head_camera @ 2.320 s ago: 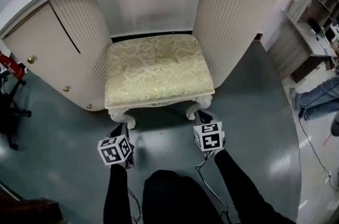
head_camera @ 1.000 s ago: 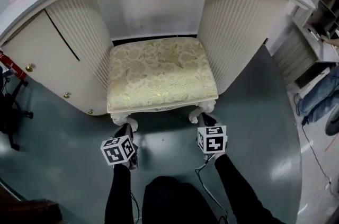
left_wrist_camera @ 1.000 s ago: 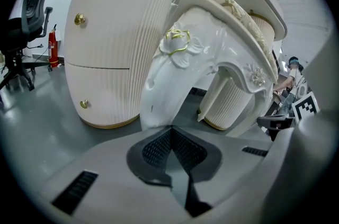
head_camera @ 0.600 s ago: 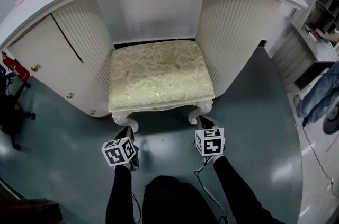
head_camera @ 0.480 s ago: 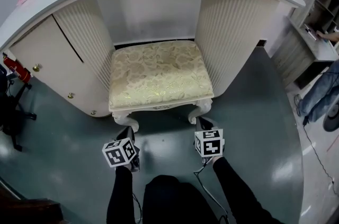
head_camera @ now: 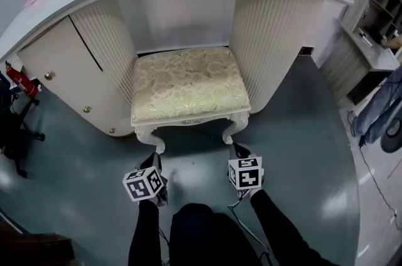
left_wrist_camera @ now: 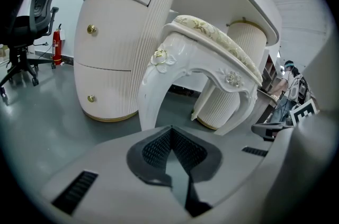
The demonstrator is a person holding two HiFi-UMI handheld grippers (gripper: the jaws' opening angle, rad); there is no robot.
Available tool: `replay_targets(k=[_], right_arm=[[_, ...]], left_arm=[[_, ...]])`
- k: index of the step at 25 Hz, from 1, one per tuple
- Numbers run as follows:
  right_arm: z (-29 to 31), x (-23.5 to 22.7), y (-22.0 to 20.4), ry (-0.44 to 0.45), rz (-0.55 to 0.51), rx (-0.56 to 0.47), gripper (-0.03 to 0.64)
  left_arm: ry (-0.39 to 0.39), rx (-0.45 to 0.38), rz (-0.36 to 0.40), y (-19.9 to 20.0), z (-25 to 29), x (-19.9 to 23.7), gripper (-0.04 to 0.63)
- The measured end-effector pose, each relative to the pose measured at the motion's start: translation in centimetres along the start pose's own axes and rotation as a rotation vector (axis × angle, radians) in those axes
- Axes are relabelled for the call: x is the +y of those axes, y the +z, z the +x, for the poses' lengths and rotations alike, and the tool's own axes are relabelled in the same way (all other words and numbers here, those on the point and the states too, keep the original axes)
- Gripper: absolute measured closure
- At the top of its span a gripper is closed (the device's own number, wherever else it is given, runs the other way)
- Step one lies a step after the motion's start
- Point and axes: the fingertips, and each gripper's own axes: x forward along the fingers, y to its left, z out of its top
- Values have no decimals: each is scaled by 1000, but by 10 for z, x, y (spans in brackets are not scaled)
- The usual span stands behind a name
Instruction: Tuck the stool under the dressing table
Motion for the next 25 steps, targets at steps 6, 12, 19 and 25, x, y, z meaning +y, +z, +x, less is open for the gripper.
replay_targets(k=[6, 12, 19, 25], right_arm=[[-10, 6, -9, 4, 0, 4, 613], [-23, 14, -22, 14, 0, 16, 612], [-36, 19, -41, 31, 39, 36, 612], [-44, 27, -48, 35, 23, 53, 614]], left_arm=[[4, -2, -4, -10, -13, 2, 588], [-1, 0, -5, -20, -25, -1, 588], [-10, 5, 3, -32, -38, -5, 588], [-18, -1, 30, -30, -53, -5, 588]])
